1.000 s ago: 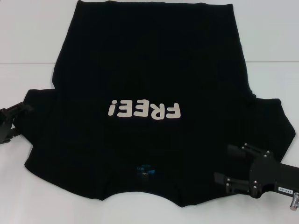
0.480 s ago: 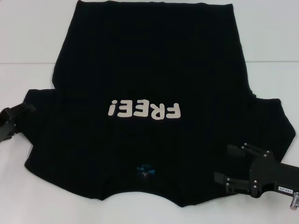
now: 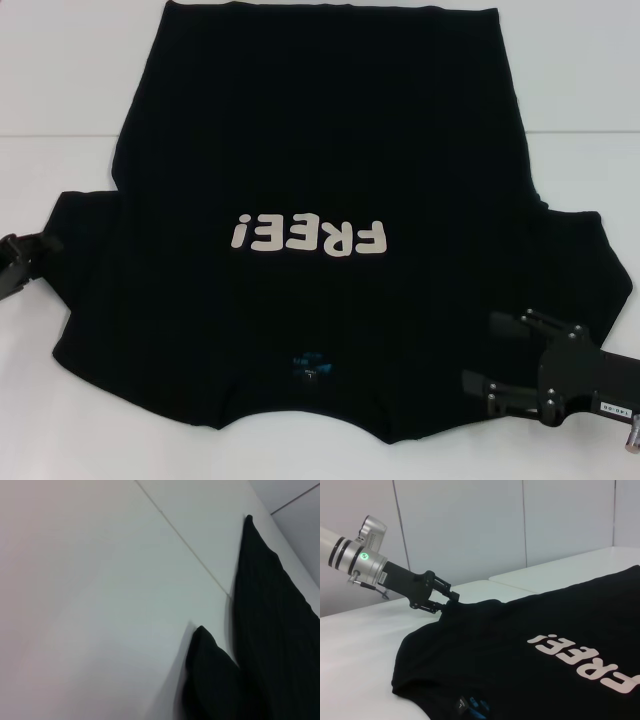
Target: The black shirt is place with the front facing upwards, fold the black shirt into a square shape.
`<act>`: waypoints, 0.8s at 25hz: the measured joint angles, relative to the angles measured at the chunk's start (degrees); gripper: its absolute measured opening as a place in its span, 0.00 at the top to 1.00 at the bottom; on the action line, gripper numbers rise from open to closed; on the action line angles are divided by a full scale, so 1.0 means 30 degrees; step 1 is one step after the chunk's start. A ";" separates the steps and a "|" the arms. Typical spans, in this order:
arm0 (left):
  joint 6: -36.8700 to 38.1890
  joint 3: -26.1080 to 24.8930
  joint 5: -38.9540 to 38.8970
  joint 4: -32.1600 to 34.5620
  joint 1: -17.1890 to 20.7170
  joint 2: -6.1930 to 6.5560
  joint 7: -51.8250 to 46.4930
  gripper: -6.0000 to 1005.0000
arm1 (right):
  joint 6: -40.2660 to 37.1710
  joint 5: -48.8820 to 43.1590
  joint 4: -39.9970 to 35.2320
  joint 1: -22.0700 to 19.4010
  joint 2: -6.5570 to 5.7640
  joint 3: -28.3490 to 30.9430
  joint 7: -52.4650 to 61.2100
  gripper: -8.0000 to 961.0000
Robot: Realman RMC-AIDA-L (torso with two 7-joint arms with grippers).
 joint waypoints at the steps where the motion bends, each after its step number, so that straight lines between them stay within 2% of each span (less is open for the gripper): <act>1: -0.0070 0.0016 0.0000 -0.0003 -0.0015 -0.0008 0.0031 0.40 | -0.0003 0.0000 -0.0001 -0.0001 0.0000 0.0000 0.0001 0.05; 17: -0.0421 0.0213 -0.0112 -0.0017 -0.0164 -0.0102 0.0611 0.94 | -0.0107 0.0000 -0.0001 0.0066 0.0000 0.0000 0.0001 0.05; 20: -0.0427 0.0199 -0.0165 -0.0015 -0.0114 -0.0102 0.0850 0.96 | -0.0149 0.0000 0.0000 0.0061 0.0000 0.0000 0.0001 0.05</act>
